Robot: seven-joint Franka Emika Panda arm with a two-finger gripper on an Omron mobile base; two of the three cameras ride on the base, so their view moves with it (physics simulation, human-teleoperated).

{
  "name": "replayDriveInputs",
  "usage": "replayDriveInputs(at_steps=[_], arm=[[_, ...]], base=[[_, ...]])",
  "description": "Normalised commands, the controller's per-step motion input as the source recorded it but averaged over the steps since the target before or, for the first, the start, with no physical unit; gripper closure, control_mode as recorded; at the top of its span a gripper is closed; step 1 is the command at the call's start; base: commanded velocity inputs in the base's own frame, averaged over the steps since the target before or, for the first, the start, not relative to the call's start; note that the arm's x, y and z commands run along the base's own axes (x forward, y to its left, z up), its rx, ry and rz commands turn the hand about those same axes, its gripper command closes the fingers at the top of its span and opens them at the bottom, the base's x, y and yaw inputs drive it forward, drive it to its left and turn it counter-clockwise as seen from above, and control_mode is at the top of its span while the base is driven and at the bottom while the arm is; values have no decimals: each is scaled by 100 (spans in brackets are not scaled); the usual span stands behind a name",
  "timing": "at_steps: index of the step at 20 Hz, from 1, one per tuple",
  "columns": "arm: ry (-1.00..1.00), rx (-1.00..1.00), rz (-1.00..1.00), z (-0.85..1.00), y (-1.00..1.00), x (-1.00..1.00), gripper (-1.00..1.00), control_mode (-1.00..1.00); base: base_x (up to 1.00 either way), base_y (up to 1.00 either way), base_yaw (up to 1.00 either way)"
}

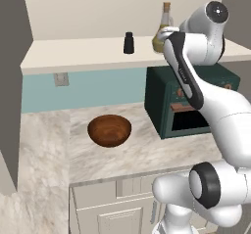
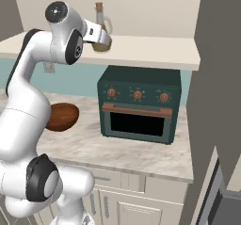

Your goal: Retrieve the bottle and the shaker from the cabinet and place them next to the mixing bowl on the counter. Then add garlic from the fridge to the mixing bowl.

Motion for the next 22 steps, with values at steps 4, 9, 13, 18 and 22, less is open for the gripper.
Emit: replayDriveInputs(at_steps=[4, 9, 13, 18, 22], arm=[[0, 0, 0, 7, 0, 13, -100, -100], [0, 0, 0, 25, 0, 15, -100, -100], [0, 0, 0, 12, 0, 28, -100, -100], [0, 0, 0, -1, 0, 35, -100, -100], [0, 0, 0, 0, 0, 31, -100, -100]], base=[[0, 0, 0], [0, 0, 0], [0, 0, 0], [0, 0, 0], [0, 0, 0]])
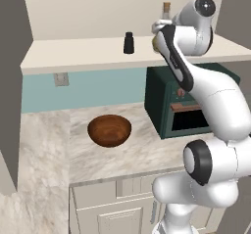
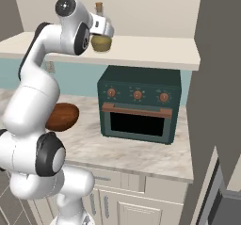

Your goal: Retrieve the bottle and the shaker from the cabinet and place them next to the mixing bowl on the counter. Then add garlic from the fridge to the mixing bowl.

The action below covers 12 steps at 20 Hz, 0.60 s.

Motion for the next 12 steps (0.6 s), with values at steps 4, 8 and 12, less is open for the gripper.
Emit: replayDriveInputs(at_steps=[4, 8, 12], arm=[[0, 0, 0, 0, 0, 35, -100, -100], [-5, 0, 0, -5, 0, 18, -100, -100], [-3, -2, 3, -2, 0, 1, -100, -100]], base=[[0, 0, 0], [0, 0, 0], [0, 0, 0]])
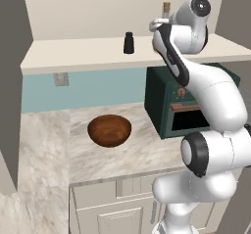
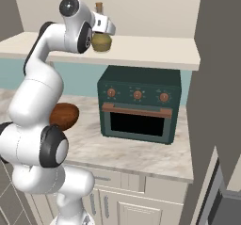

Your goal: Retrieve the bottle and the shaker from the cabinet and place them next to the mixing bowl on the counter. Then add garlic from the fridge to the mixing bowl.

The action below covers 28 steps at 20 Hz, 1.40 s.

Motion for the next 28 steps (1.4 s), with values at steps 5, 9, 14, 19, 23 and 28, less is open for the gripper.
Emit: replayDriveInputs(at_steps=[5, 9, 14, 19, 23, 28], arm=[[-2, -1, 5, 0, 0, -3, -100, -100], [0, -7, 9, 0, 0, 0, -100, -100], [0, -2, 3, -5, 0, 2, -100, -100], [0, 0, 0, -2, 0, 11, -100, -100], [0, 0, 0, 0, 0, 14, -100, -100], [0, 0, 0, 0, 0, 26, -100, -100]], base=[[0, 0, 0], [0, 0, 0], [0, 0, 0], [0, 0, 0], [0, 0, 0], [0, 0, 0]])
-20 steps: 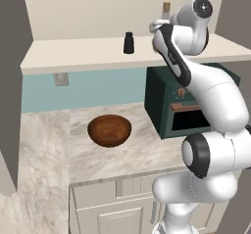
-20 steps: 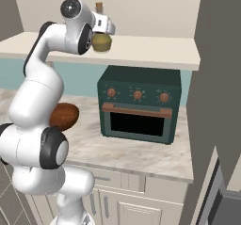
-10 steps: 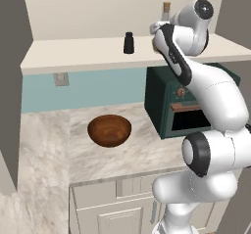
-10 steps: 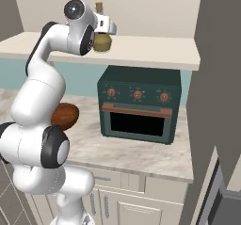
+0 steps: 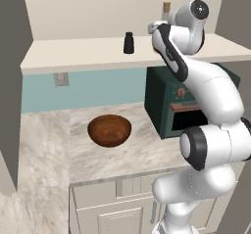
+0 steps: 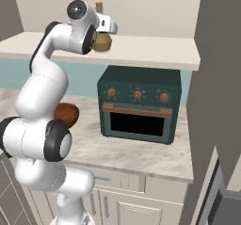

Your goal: Retrieve the bottle and the shaker from the cabinet and place them next to the mixing bowl on the counter. Then add garlic from the fridge to the mixing bowl.

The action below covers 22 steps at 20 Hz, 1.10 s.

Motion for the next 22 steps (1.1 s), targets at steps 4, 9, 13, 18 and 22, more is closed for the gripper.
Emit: replayDriveInputs(at_steps=[4, 9, 13, 18, 22], arm=[[0, 0, 0, 0, 0, 27, -100, -100], [0, 0, 0, 0, 0, 25, -100, -100], [0, 0, 0, 0, 0, 13, -100, -100], [0, 0, 0, 0, 0, 0, -100, -100], [0, 0, 0, 0, 0, 0, 100, -100]], base=[[0, 0, 0], [0, 0, 0], [0, 0, 0], [0, 0, 0], [0, 0, 0]])
